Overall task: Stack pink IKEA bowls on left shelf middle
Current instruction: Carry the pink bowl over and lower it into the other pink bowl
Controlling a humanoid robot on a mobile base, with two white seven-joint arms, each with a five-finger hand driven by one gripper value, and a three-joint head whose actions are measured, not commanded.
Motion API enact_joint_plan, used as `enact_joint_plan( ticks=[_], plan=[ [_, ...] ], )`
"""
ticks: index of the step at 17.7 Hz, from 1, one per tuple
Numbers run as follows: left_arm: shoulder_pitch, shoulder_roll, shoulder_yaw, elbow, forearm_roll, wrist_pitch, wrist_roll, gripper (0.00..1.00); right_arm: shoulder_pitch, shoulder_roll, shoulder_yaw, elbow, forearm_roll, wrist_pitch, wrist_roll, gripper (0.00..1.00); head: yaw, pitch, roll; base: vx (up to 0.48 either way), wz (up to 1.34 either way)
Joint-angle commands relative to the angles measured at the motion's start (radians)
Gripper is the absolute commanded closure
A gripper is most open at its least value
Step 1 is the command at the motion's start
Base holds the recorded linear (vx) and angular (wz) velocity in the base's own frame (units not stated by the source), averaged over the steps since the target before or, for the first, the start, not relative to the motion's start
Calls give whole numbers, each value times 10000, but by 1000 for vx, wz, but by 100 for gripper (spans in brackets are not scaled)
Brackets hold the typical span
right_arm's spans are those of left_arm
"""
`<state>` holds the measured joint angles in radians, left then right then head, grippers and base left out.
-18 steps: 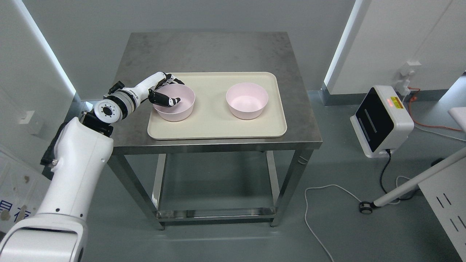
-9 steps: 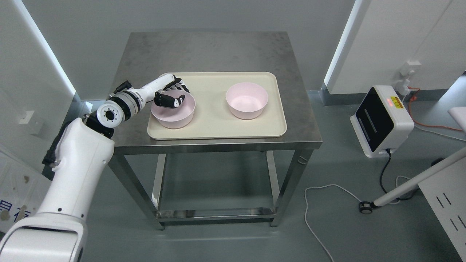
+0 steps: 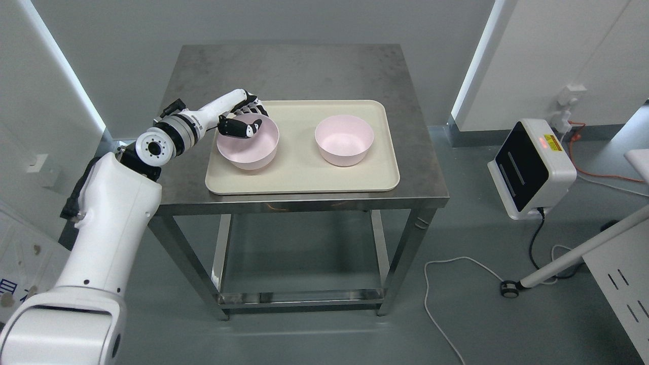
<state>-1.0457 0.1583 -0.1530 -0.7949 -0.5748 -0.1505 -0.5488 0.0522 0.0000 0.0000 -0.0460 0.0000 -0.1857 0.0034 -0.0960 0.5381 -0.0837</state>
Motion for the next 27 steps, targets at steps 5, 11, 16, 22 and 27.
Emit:
enact_joint_plan(
  ticks=[5,11,16,22,27],
  plan=[
    [-1522,-1409,-1790,-641,133,1044,-480,100,0,-175,-92,0,77,1,-3,0,0,0,0,0,0],
    [-1752,-1409,-5077,-658,1373,1075,469,100,0,-175,-92,0,77,1,-3,0,0,0,0,0,0],
    [-1998,-1409,-5603,309,2632,1259,1958,99,0,-175,-92,0,77,1,-3,0,0,0,0,0,0],
    [-1998,-1409,-5755,1443,2850,1382,2880,99,0,-175,-92,0,77,1,-3,0,0,0,0,0,0],
    [-1998,-1409,-5971,1736,2864,1551,2896,97,0,-175,-92,0,77,1,-3,0,0,0,0,0,0]
  ],
)
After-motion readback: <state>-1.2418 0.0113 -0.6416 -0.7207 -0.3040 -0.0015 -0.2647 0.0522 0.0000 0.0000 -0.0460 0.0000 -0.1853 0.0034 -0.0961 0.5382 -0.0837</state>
